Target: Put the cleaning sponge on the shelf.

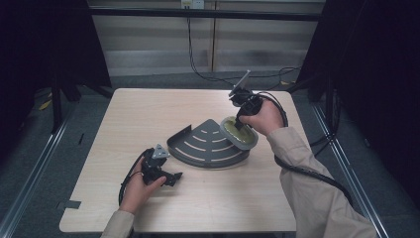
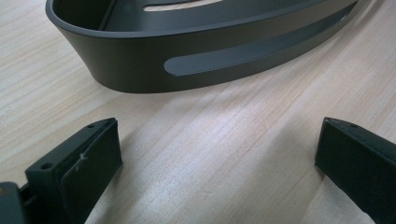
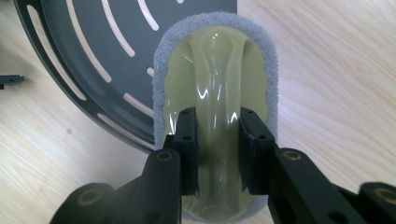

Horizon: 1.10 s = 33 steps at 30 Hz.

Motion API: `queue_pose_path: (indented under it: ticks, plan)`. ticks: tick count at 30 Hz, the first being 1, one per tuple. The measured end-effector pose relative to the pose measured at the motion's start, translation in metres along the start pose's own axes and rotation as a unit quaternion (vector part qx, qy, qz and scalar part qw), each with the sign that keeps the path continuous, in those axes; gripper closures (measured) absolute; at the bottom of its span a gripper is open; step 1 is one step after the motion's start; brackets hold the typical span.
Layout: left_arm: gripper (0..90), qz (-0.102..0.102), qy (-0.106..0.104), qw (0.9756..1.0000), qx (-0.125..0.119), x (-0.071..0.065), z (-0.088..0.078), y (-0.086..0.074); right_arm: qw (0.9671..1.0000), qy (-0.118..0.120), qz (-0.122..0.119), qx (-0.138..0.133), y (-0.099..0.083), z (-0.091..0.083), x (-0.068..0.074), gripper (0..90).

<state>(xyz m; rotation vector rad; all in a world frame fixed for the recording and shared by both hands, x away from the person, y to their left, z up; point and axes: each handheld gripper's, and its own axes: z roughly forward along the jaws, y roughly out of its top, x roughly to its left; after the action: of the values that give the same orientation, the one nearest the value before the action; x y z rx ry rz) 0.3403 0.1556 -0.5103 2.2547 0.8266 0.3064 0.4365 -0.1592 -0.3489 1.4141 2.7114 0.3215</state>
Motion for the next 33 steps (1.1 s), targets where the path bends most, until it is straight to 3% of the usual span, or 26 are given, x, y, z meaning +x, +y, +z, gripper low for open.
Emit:
queue_pose_path:
  ticks: [14, 26, 33]
  plan:
    - [0.0, 0.000, 0.000, 1.0000, -0.003, 0.000, 0.000, 0.000, 0.9999, 0.002, 0.012, -0.005, 0.016, 0.016, 0.000, 71.7]
    - [0.0, 0.000, 0.000, 1.0000, -0.002, 0.000, 0.000, 0.000, 0.9996, 0.004, 0.028, -0.003, 0.018, 0.028, -0.002, 71.6]
    - [0.0, 0.000, 0.001, 1.0000, -0.002, 0.000, 0.000, 0.000, 0.9998, 0.005, 0.020, -0.002, 0.019, 0.031, 0.006, 71.6]
